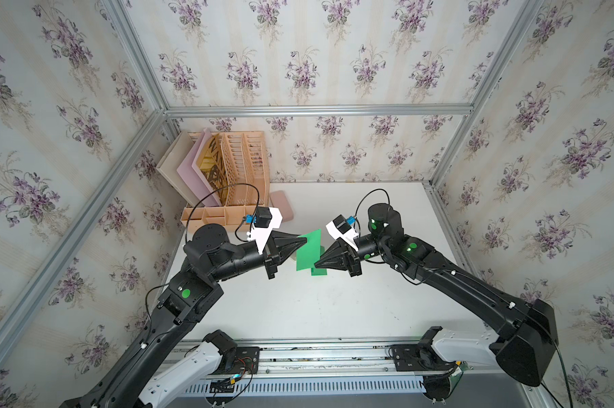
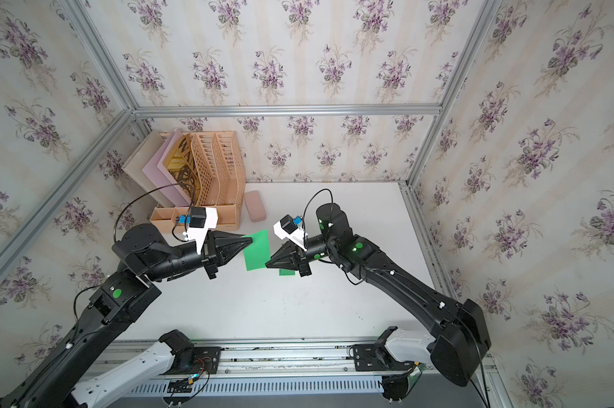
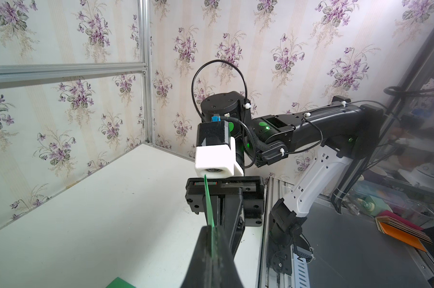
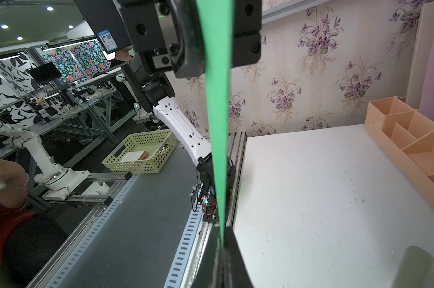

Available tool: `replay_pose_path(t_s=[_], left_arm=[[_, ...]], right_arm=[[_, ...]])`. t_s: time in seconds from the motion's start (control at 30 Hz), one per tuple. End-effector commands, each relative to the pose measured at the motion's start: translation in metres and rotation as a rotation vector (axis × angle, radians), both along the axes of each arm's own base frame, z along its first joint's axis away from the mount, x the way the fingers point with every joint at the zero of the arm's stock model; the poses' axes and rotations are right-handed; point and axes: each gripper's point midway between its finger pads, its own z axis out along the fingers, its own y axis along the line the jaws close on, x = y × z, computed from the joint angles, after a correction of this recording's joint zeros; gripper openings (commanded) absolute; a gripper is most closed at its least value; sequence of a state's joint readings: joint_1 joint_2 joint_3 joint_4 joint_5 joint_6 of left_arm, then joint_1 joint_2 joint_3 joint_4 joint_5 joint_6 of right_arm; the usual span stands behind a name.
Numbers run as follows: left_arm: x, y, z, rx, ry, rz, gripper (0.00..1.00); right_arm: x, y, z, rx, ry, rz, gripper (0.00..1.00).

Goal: Fold the square paper along the opposite sides
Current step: Smooth out the paper.

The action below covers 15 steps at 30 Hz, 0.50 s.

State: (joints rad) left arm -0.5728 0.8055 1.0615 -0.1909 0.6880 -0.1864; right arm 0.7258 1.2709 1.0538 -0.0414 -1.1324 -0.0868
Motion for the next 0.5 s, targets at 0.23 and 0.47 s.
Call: replay_pose_path(t_s=[0.23, 0.47], left_arm=[[-0.0015, 0.0011, 0.0118, -0.021, -0.045, 0.000, 0.00], [-0.0018, 0.0015, 0.0106, -0.018, -0.046, 0.002, 0.00]], right_arm=[[0.0032, 0.0013, -0.0028, 0.000, -0.010, -0.013, 0.00], [0.0014, -0.0007, -0.0013, 0.009, -0.022, -0.017, 0.00]])
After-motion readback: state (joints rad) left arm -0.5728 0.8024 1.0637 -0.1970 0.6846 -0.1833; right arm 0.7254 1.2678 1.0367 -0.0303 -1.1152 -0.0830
